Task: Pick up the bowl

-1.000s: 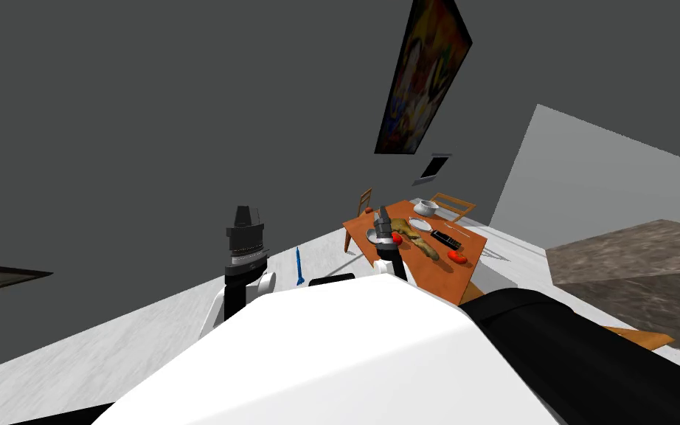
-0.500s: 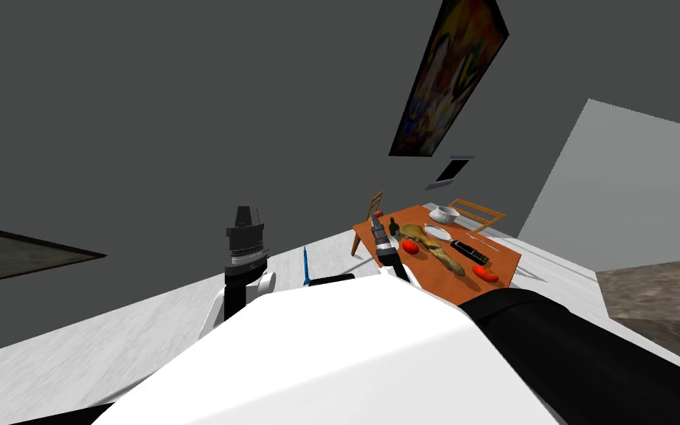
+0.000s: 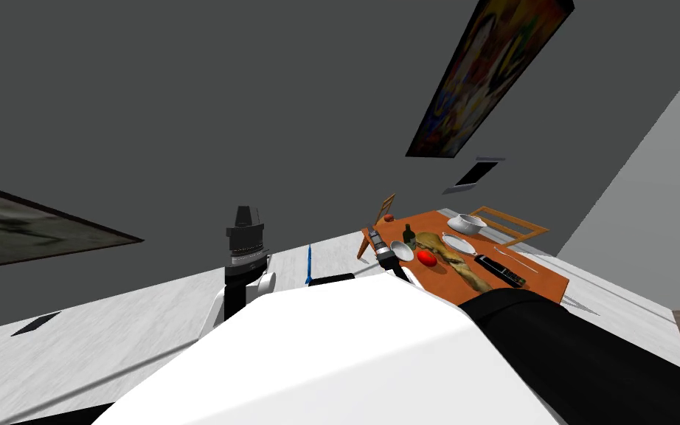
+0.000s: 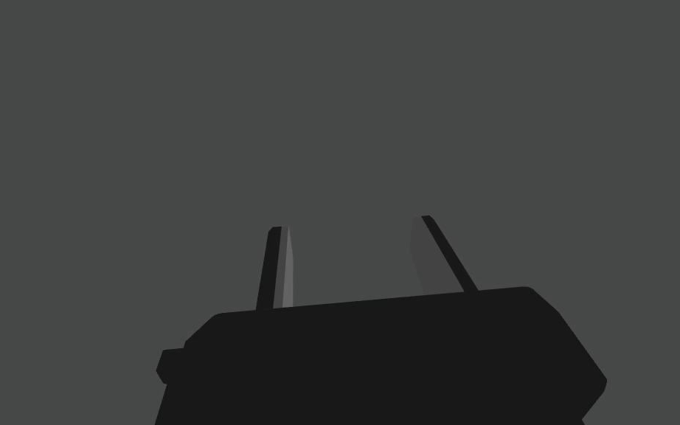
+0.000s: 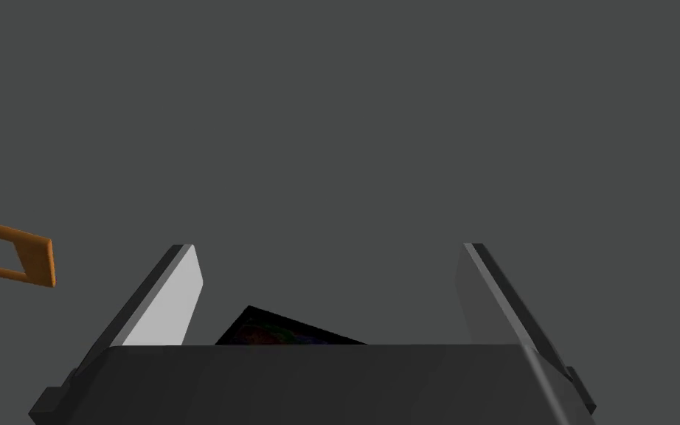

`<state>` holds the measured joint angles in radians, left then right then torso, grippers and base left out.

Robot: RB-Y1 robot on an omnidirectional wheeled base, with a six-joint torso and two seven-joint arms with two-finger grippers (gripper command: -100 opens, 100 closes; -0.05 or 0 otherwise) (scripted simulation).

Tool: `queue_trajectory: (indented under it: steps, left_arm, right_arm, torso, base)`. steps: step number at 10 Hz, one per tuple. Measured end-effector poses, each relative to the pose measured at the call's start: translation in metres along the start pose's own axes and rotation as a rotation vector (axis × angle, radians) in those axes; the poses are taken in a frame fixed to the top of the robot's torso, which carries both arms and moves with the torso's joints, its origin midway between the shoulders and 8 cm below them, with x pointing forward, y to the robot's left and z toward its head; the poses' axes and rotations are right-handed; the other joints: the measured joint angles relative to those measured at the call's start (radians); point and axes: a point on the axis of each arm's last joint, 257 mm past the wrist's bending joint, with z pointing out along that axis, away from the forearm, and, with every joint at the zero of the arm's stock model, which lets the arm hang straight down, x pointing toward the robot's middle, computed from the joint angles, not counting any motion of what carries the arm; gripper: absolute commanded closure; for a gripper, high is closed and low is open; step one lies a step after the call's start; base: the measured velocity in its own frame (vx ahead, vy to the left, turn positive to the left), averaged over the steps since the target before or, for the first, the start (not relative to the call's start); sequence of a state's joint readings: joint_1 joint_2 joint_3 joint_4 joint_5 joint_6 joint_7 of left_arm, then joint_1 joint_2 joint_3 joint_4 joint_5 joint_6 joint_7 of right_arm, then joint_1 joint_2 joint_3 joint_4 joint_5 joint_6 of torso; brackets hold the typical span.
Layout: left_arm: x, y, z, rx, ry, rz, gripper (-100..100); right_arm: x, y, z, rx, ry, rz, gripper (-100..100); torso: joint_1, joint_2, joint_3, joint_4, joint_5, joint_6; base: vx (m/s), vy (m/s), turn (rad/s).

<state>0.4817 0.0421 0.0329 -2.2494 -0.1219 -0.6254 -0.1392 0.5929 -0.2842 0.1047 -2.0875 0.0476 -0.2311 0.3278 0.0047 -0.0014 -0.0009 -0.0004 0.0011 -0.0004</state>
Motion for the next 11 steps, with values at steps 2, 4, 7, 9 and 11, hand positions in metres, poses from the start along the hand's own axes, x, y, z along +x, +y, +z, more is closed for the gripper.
queue_trajectory:
  steps: [2,4,7,9,11]
  left_arm:
    - [0.0,0.0,0.0,0.0,0.0,0.0,0]
    - [0.0,0.0,0.0,0.0,0.0,0.0,0]
    - [0.0,0.0,0.0,0.0,0.0,0.0,0]
    - [0.0,0.0,0.0,0.0,0.0,0.0,0]
    - [0.0,0.0,0.0,0.0,0.0,0.0,0]
  right_arm:
    - [0.014,-0.031,-0.011,0.069,0.061,-0.069,-100]
    - [0.023,-0.053,-0.022,0.112,0.104,-0.12,-100]
    - [0.023,-0.055,-0.025,0.118,0.11,-0.127,-100]
    - [0.023,-0.055,-0.025,0.118,0.11,-0.127,-100]
    - [0.023,-0.055,-0.025,0.118,0.11,-0.127,-100]
  torso:
    - [0.0,0.001,0.001,0.0,0.0,0.001]
    - [-0.002,0.002,0.001,0.0,0.0,0.001]
    - [-0.004,0.003,0.002,0.001,-0.001,0.001]
    - [-0.003,0.004,0.002,0.001,-0.001,0.001]
    - [-0.005,0.003,0.002,0.001,-0.001,0.001]
  base:
    - [0.021,0.054,0.124]
    - [0.01,0.026,0.05]
    - [0.0,0.001,-0.004]
    - [-0.006,0.006,-0.016]
    - [0.002,-0.019,0.0]
